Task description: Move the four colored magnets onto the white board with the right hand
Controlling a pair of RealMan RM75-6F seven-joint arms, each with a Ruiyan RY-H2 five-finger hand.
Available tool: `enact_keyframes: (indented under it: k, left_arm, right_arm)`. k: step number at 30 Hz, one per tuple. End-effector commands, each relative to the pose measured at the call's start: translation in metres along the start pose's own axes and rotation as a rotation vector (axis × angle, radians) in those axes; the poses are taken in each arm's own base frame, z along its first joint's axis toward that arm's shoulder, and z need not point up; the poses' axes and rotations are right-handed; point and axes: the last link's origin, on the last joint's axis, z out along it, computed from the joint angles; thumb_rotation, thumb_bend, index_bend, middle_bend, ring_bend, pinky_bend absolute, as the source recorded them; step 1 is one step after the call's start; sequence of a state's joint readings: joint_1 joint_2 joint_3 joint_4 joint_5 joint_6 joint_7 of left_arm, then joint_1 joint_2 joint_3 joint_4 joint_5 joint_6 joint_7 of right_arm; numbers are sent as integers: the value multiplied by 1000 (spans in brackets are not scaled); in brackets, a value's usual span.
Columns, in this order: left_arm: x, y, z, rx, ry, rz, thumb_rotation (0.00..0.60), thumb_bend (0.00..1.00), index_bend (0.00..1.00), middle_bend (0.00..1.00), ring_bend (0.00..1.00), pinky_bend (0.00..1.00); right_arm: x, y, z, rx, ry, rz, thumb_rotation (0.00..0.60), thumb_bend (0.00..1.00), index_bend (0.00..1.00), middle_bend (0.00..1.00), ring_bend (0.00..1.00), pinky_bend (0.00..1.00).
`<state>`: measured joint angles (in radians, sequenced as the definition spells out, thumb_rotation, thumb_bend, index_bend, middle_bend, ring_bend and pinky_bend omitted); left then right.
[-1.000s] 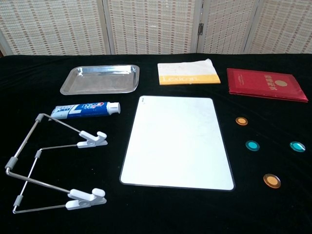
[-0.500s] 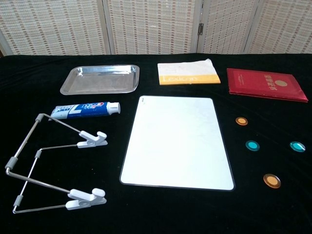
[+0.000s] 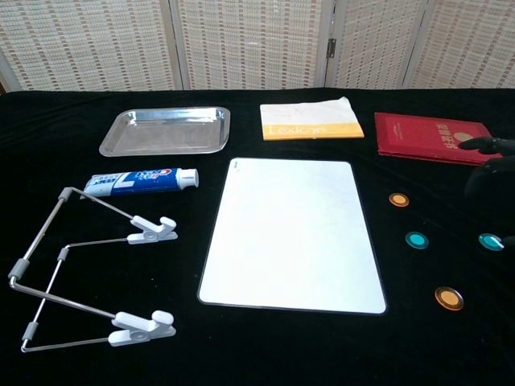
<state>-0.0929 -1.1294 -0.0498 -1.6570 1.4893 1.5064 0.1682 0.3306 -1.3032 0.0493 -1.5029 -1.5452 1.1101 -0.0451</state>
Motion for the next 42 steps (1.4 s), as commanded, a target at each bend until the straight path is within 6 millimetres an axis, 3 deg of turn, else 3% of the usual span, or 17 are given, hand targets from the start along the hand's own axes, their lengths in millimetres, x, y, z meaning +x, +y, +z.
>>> enact_keyframes:
  k: [1, 22, 42]
  left_arm:
    - [-1, 0, 1, -1, -3, -1, 600, 153, 87, 78, 106, 0]
    - [-4, 2, 2, -9, -1, -9, 600, 153, 84, 78, 106, 0]
    - [-7, -3, 2, 2, -4, -9, 600, 153, 83, 78, 106, 0]
  right_arm:
    - [-6, -2, 11, 5, -21, -14, 600, 294, 377, 48, 21, 0]
    - [-34, -21, 55, 42, -122, -21, 600, 356, 407, 50, 0, 0]
    - [-41, -29, 73, 51, -152, -33, 600, 397, 428, 53, 0, 0]
